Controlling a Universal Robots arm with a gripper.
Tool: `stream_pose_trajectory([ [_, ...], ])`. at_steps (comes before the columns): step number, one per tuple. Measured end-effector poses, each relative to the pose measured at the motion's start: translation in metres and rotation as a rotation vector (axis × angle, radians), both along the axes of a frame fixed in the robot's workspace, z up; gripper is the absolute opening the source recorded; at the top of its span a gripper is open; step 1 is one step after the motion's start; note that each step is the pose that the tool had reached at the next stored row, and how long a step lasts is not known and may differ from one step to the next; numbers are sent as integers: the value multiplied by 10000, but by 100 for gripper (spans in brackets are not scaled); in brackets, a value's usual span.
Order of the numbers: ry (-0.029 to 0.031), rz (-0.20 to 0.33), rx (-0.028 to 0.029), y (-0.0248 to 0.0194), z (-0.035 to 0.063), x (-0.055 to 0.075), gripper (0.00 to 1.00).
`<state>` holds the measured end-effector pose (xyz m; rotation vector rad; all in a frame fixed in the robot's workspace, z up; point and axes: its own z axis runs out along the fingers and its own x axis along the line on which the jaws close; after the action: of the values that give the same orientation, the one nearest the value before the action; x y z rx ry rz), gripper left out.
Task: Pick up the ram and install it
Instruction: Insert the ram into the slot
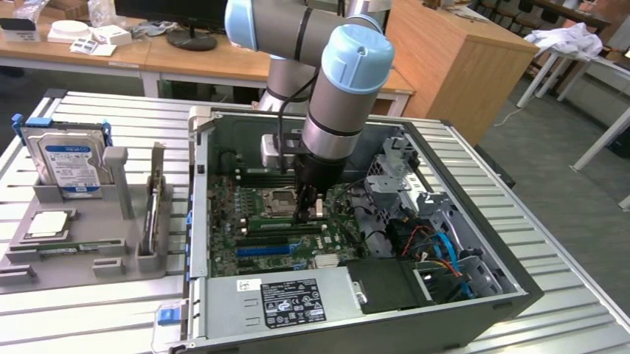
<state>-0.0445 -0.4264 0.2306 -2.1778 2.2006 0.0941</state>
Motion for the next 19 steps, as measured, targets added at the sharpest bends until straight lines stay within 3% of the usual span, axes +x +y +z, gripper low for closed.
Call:
stream_pose_trajectory([
  [19, 0, 85, 1, 0, -43, 0, 12],
])
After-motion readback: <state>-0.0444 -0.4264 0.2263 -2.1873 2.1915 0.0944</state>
